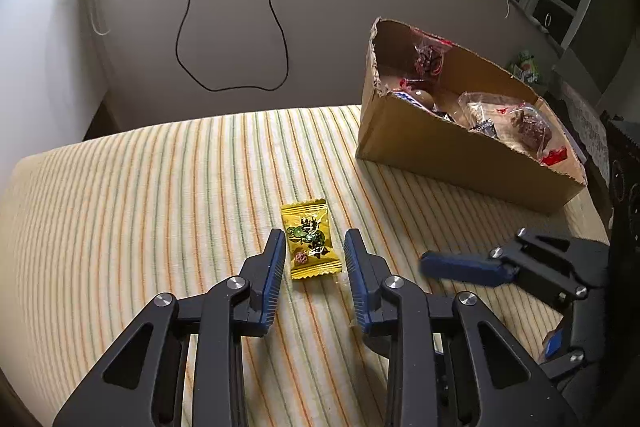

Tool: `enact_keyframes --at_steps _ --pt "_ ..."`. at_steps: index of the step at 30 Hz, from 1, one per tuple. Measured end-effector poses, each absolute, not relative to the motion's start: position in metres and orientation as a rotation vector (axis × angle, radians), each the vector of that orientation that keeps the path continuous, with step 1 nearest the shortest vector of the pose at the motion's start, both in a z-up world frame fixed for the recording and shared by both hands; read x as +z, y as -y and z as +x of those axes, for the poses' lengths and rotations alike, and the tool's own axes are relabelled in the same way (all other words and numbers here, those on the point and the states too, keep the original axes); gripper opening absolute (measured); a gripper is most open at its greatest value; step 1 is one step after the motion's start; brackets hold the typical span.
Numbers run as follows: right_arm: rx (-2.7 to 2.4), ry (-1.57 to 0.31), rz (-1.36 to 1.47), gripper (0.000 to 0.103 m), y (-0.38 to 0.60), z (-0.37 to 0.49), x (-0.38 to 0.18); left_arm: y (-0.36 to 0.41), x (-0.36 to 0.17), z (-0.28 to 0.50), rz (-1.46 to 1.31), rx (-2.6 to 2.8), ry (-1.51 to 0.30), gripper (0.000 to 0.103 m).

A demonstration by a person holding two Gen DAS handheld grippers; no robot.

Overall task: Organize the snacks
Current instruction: 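Grasp the yellow candy with the left gripper while the right gripper grasps the green candy, then carry the yellow and green candies over the box with both grippers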

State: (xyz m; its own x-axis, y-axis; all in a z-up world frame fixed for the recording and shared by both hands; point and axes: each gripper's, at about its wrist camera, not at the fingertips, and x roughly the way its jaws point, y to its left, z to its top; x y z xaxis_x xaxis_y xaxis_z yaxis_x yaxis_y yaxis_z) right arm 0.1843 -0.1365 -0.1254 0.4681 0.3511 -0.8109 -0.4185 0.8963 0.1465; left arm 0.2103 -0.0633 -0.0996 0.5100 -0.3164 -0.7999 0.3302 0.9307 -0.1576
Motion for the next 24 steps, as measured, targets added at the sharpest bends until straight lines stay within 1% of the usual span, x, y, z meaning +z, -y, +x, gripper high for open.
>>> enact_keyframes --at_steps 1,5,7,9,12,16,24 --pt "0.473 -0.984 -0.072 0.057 0.135 0.186 -0.128 0.063 -0.100 0.212 0.018 -0.389 -0.964 0.029" --pt "0.463 -0.982 -0.076 0.055 0.130 0.187 -0.128 0.066 -0.106 0.218 0.025 -0.387 -0.985 0.029" --pt "0.459 -0.982 -0.076 0.049 0.129 0.190 -0.129 0.068 -0.108 0.219 0.033 -0.384 -0.988 0.029" --pt "0.455 -0.981 -0.083 0.046 0.129 0.191 -0.129 0.069 -0.109 0.219 0.046 -0.378 -0.982 0.024" --pt "0.447 -0.974 -0.112 0.045 0.122 0.191 -0.130 0.066 -0.108 0.219 0.054 -0.373 -0.980 0.022" --pt "0.437 -0.961 -0.170 0.036 0.115 0.189 -0.131 0.058 -0.108 0.218 0.055 -0.348 -0.970 0.022" --pt "0.435 -0.962 -0.182 0.031 0.115 0.191 -0.132 0.037 -0.108 0.218 0.011 -0.313 -0.962 0.022"
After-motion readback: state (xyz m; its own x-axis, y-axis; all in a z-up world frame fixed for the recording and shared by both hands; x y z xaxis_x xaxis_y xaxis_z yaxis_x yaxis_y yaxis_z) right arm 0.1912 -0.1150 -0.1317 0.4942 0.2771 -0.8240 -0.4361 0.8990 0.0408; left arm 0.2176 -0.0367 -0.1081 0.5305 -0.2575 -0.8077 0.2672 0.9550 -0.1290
